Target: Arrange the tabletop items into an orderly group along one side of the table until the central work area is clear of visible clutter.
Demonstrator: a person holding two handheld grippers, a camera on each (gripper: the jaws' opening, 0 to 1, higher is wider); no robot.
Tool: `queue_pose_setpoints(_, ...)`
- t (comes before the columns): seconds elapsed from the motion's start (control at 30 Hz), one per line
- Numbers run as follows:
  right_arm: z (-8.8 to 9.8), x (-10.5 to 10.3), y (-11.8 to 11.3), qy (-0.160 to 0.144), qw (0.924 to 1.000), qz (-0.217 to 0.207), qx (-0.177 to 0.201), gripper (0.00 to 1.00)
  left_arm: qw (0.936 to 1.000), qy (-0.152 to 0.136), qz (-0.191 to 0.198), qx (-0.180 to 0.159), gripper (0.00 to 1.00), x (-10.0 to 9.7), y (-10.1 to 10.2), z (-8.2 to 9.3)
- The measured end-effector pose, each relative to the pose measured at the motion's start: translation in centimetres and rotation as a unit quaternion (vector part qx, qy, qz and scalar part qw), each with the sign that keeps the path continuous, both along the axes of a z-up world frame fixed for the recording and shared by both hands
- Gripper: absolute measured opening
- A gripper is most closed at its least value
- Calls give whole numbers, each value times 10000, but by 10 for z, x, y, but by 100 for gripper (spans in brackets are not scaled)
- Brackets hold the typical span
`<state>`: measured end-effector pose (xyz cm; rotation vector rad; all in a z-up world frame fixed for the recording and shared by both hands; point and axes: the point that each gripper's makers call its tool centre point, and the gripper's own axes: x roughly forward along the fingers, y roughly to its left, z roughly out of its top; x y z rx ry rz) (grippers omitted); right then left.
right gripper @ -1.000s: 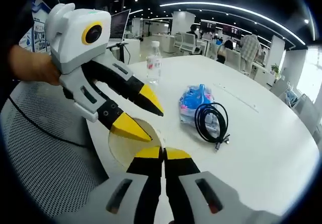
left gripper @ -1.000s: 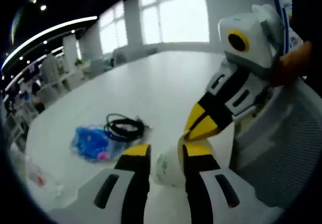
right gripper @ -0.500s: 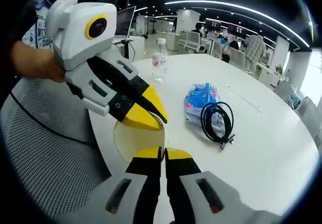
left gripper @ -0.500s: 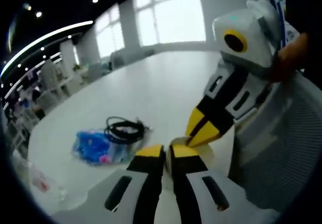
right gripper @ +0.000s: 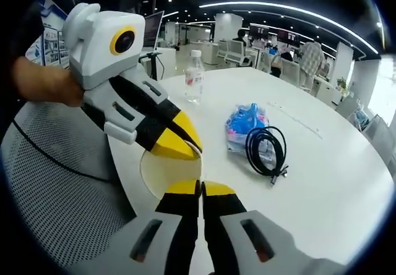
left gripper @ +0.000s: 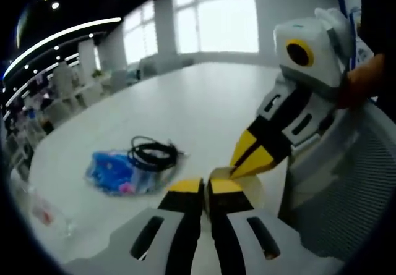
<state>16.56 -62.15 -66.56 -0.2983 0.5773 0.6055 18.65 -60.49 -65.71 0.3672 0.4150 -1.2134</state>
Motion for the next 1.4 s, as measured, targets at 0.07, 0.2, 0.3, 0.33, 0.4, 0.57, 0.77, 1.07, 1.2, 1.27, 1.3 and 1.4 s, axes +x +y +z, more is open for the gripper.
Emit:
queue_pose_setpoints(0.07,0,1,-1,-17,10000,-21,3,0,10000,-15,3,-32,1,0,0,1)
queue_pose_setpoints(0.2,0,1,-4,3,10000,-66,-30,0,10000,55,-6,-29,2,-2,-1,0)
queue_pose_setpoints(0.3,-2,1,-5,16,9999,-86,-76,0,10000,89,-32,-18,2,-4,-1,0)
queue_pose_setpoints(0.33,-2,1,-5,17,9999,-86,-80,0,9999,109,-33,-17,2,-4,-1,0)
queue_pose_setpoints(0.4,-2,1,-7,16,9998,-116,-133,0,9999,120,-44,-23,2,-5,-1,0)
queue_pose_setpoints(0.57,-3,2,-11,27,9996,-176,-232,0,9998,144,-79,-56,2,-7,-2,1)
queue_pose_setpoints(0.77,-4,3,-13,40,9995,-228,-231,0,9999,114,-104,30,1,-7,-1,-1)
queue_pose_setpoints(1.07,1,3,-11,-42,9997,-197,-111,0,9999,45,-91,115,0,-5,1,-2)
queue_pose_setpoints(1.2,3,5,-10,-174,9996,-112,-168,3,9998,208,34,72,0,-3,2,-2)
queue_pose_setpoints(1.27,5,6,-9,-226,9996,-100,-134,9,9996,255,97,98,0,-2,4,-3)
queue_pose_setpoints(1.3,6,7,-9,-267,9995,-123,-118,12,9993,312,157,102,0,-1,5,-4)
queue_pose_setpoints(1.4,8,8,-10,-304,9994,-145,-71,16,9986,403,273,184,0,3,9,-7)
